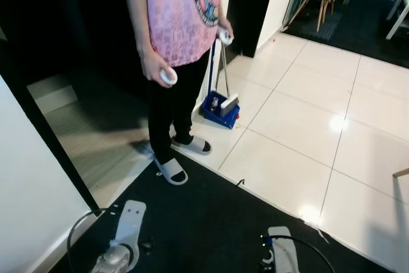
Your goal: Picking trash to rubbish bin
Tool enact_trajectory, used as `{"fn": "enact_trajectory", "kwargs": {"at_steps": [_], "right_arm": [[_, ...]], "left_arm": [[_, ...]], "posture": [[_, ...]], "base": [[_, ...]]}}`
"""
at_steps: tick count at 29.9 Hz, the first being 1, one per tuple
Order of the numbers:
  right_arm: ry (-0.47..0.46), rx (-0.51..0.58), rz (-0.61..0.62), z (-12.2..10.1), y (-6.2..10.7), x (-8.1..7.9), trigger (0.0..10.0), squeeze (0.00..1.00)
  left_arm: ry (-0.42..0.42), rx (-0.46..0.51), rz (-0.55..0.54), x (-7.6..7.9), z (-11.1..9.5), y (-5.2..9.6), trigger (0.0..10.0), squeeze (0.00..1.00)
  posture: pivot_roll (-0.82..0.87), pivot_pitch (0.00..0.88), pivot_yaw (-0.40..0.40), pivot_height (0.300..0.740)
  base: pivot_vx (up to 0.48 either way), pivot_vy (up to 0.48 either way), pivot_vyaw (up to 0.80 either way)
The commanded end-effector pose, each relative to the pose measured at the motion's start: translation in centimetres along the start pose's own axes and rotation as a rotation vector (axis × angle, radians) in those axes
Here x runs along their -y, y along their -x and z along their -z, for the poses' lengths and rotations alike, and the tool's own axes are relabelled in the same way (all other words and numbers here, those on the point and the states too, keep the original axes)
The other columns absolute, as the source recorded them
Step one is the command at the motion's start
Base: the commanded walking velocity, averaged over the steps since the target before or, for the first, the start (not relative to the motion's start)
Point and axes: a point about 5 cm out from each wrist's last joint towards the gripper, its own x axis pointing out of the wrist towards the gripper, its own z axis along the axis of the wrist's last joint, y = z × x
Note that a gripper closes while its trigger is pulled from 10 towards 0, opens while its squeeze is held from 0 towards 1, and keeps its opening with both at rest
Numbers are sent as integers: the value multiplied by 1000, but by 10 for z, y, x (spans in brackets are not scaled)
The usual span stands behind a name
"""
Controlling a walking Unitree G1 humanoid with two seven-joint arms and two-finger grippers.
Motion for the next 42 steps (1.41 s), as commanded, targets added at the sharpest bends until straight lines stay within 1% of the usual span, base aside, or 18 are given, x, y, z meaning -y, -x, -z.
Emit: {"fn": "enact_trajectory", "kwargs": {"at_steps": [1,6,42], "right_arm": [[4,-29,7,7,2,3,10000,0],[4,-29,3,8,2,2,10000,0],[-1,-34,4,11,3,1,10000,0]], "left_arm": [[-4,-37,-1,1,9,2,10000,0],[-7,-37,0,1,9,1,10000,0],[-16,-32,-1,1,9,1,10000,0]], "posture": [[41,67,5,740],[38,67,8,740],[38,69,11,740]], "base": [[0,0,0],[0,0,0],[0,0,-800]]}}
